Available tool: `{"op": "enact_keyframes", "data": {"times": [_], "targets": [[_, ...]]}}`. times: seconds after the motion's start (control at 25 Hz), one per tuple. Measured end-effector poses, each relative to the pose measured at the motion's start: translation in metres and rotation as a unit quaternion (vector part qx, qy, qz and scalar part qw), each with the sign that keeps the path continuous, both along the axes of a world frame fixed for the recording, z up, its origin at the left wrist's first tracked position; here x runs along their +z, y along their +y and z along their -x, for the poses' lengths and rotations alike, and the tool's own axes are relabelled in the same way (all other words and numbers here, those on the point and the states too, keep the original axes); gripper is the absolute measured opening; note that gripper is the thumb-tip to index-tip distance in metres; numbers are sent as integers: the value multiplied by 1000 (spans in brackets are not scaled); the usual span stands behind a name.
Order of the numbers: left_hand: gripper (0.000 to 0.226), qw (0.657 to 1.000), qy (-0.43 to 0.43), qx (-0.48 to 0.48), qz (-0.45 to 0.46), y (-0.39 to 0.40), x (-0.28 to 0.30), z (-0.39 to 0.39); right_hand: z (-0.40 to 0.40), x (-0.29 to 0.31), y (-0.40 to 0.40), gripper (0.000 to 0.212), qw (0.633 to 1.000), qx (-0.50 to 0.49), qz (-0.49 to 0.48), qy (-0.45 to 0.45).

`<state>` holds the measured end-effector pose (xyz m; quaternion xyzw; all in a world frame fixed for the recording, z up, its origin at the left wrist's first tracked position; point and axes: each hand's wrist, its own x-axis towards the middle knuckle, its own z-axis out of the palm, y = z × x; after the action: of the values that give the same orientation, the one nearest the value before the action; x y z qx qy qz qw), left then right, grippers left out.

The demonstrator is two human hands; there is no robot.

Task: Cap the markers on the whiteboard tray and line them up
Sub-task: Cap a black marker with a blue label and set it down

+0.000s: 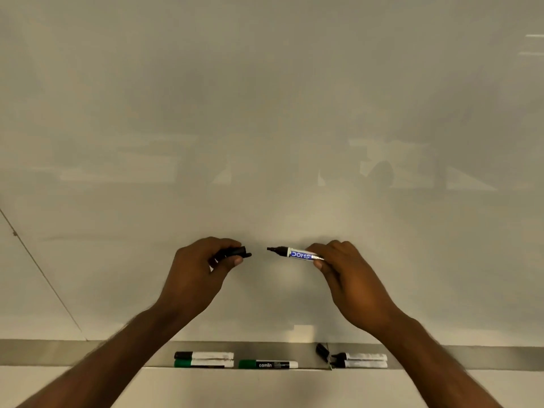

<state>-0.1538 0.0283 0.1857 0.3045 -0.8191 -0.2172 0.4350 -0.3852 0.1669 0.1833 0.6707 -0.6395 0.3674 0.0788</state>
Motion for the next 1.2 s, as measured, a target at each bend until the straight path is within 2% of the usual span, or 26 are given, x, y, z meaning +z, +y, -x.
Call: {"op": "enact_keyframes", "data": {"times": [0.24, 0.44, 0.68, 1.2], "targets": [[22, 996, 28, -29, 74, 21, 62, -7, -13, 58, 14, 27, 998, 7, 50, 31], [22, 997, 37, -30, 59, 32, 81, -9, -20, 82, 25, 29, 996, 8, 70, 59], [22, 997, 50, -39, 38, 44, 88, -8, -26, 89, 30, 29, 996, 18, 61, 70], [22, 997, 15, -64, 46, 45, 91, -3, -30, 86, 23, 28, 995, 37, 66, 69]]}}
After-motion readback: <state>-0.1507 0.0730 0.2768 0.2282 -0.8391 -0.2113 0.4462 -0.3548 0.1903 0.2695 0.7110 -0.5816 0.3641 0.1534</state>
